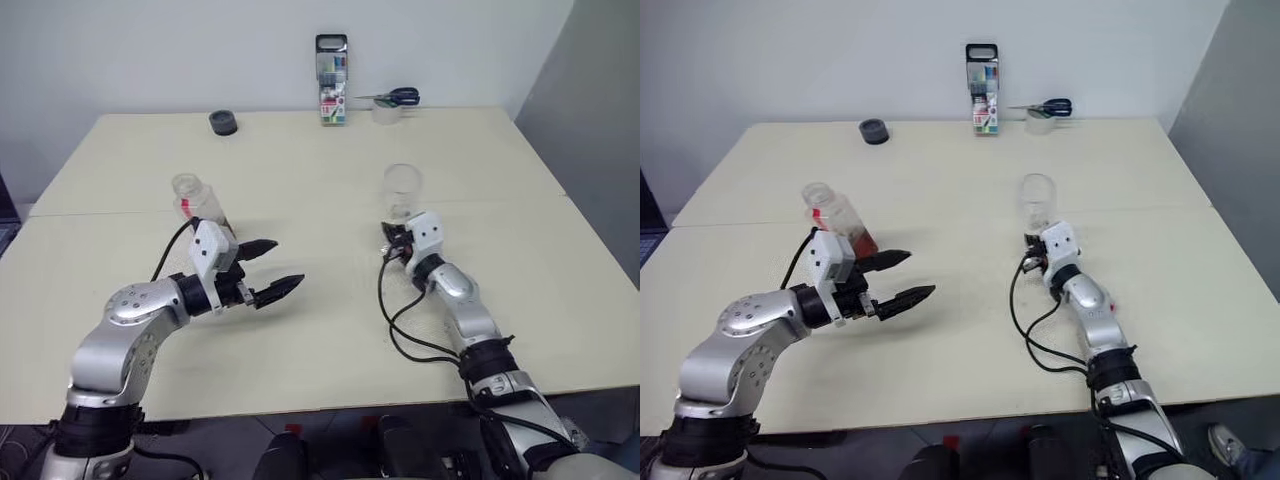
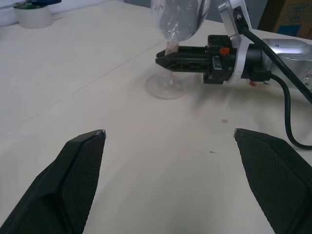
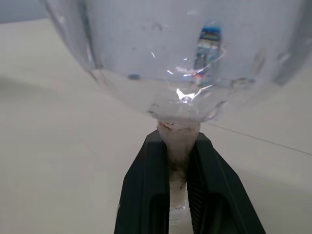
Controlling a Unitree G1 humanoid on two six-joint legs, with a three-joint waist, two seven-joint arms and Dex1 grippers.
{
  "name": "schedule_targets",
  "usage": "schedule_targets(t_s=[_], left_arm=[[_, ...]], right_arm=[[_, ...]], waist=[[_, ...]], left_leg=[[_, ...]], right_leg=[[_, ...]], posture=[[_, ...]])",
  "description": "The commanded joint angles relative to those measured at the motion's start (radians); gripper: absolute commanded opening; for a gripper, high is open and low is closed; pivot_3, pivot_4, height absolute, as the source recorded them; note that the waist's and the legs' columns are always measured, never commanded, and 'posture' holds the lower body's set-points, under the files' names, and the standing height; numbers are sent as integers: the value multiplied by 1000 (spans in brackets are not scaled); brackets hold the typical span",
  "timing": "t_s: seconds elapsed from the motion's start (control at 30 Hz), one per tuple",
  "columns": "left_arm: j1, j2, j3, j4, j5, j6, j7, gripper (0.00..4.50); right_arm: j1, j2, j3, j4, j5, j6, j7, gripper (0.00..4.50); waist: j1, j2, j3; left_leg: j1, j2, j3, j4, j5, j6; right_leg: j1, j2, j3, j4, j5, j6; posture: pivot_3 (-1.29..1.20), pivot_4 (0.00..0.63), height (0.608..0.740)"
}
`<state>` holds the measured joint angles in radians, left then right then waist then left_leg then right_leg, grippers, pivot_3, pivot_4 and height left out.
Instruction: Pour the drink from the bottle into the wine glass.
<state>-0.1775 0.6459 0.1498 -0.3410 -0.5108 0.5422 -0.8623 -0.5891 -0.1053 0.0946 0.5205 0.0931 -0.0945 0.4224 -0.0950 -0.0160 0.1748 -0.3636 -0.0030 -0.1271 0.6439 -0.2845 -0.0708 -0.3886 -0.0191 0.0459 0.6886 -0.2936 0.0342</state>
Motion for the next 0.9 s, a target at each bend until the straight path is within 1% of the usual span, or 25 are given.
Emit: schedule_targets(t_s=[0.03, 0.2, 0.37, 0.67, 0.73, 0.8, 0.9], left_arm=[[31, 38, 79, -70, -37, 23, 20, 4500], [60, 59, 134, -89, -51, 33, 51, 4500], [69, 71, 154, -88, -53, 33, 66, 4500], [63, 96, 148, -76, -47, 12, 54, 4500], [58, 93, 143, -54, -40, -7, 45, 4500], [54, 89, 140, -36, -34, -28, 36, 4500], [51, 83, 134, -12, -24, -64, 24, 4500]], right_arm=[[-73, 48, 61, 36, -7, 5, 93, 177], [-148, 76, 77, 145, -35, -36, 129, 177], [-183, 76, 80, 235, -57, -75, 140, 177], [-188, 75, 66, 278, -61, -95, 139, 177], [-187, 75, 62, 273, -57, -93, 140, 944], [-185, 75, 59, 266, -56, -92, 139, 1469], [-182, 76, 55, 258, -56, -90, 141, 2493]], waist=[[0, 1, 1], [15, 2, 2], [22, 1, 2], [20, 1, 2], [21, 1, 2], [20, 2, 2], [18, 2, 2]], left_leg=[[0, 0, 0, 0, 0, 0], [0, -1, 0, 0, 0, 0], [-1, -3, 0, 1, 0, 0], [0, -2, 0, 1, 0, 0], [0, -2, -1, 1, 0, 0], [-1, -2, 0, 1, 0, 0], [-1, -2, 0, 0, 0, 0]], right_leg=[[0, 0, 0, 0, 0, 0], [0, -1, -1, 0, 0, -1], [1, -2, -1, -1, 0, 0], [1, -1, -2, -1, 0, -1], [1, -1, -2, -1, 0, -1], [1, -1, -2, -1, 0, -1], [0, -1, -1, -1, 0, -1]], posture=[[0, 150, 740], [0, 150, 740], [0, 150, 740], [0, 150, 740], [0, 150, 740], [0, 150, 740], [0, 150, 740]])
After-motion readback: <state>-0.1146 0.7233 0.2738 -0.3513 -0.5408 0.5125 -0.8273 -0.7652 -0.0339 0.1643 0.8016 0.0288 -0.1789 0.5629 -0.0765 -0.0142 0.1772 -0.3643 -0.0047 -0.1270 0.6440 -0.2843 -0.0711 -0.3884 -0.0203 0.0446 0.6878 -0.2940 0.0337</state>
